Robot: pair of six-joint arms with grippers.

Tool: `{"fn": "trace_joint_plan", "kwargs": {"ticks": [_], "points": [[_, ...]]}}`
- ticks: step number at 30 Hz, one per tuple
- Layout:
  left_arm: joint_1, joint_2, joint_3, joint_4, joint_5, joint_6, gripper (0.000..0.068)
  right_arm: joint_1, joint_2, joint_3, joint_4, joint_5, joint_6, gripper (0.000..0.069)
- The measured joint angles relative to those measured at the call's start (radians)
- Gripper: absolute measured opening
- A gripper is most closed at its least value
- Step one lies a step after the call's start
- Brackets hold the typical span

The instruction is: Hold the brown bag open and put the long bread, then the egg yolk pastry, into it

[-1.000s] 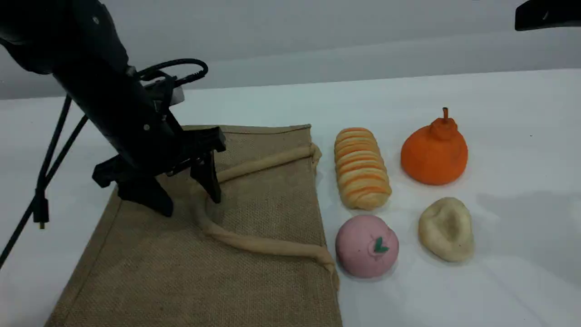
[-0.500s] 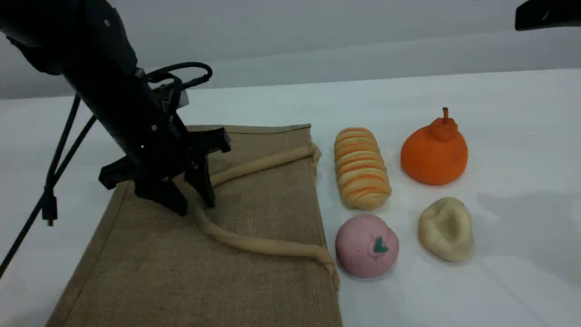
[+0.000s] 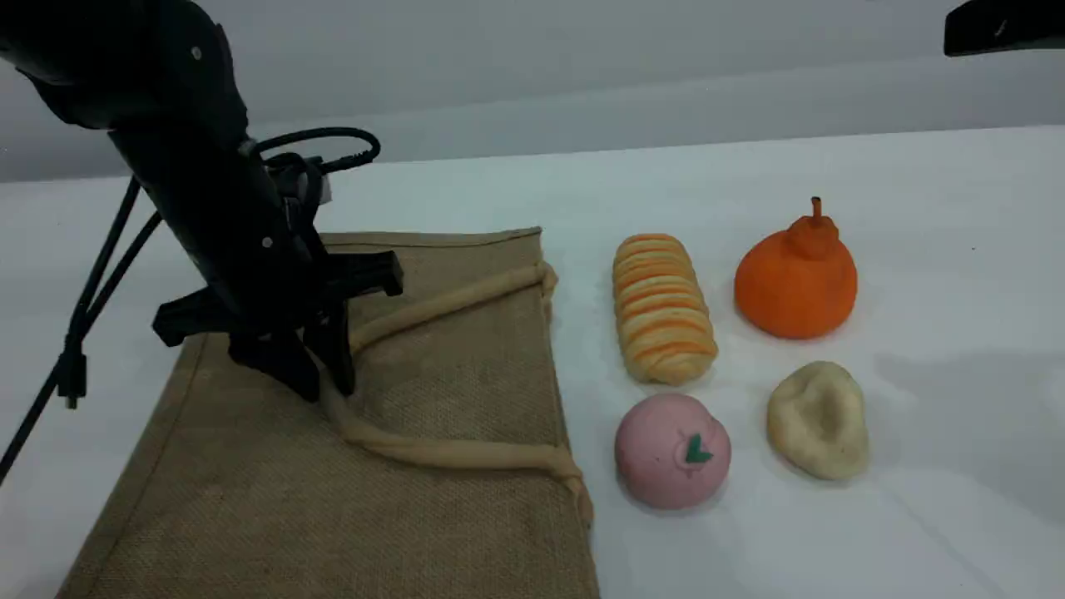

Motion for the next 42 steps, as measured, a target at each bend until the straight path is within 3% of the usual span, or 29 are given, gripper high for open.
{"fn": "trace_joint_plan", "kwargs": {"ticks": [3, 6, 8, 17, 25, 31, 36, 42], "points": [[0.000, 0.000, -0.006, 0.009, -0.002, -0.002, 0.0199, 0.000, 0.000, 0.000, 0.000, 0.000, 0.000, 0.0514], [0.000, 0.000, -0.041, 0.011, 0.019, 0.007, 0.0136, 0.000, 0.000, 0.000, 0.000, 0.000, 0.000, 0.0514], [0.000, 0.000, -0.079, 0.011, 0.071, 0.034, 0.0094, 0.000, 0.000, 0.000, 0.000, 0.000, 0.000, 0.0514], [0.003, -0.053, -0.340, 0.016, 0.350, 0.216, 0.0094, 0.000, 0.000, 0.000, 0.000, -0.001, 0.000, 0.0514], [0.005, -0.142, -0.590, 0.098, 0.639, 0.442, 0.0094, 0.000, 0.000, 0.000, 0.000, -0.010, 0.000, 0.0514], [0.006, -0.218, -0.763, 0.092, 0.654, 0.577, 0.0094, 0.000, 0.000, 0.000, 0.000, -0.011, 0.000, 0.0514], [0.006, -0.267, -0.803, 0.088, 0.651, 0.706, 0.0094, 0.000, 0.000, 0.000, 0.000, -0.011, 0.000, 0.0514], [0.005, -0.294, -0.802, -0.015, 0.651, 0.860, 0.0094, 0.000, 0.026, 0.000, 0.028, -0.018, -0.046, 0.0514]]}}
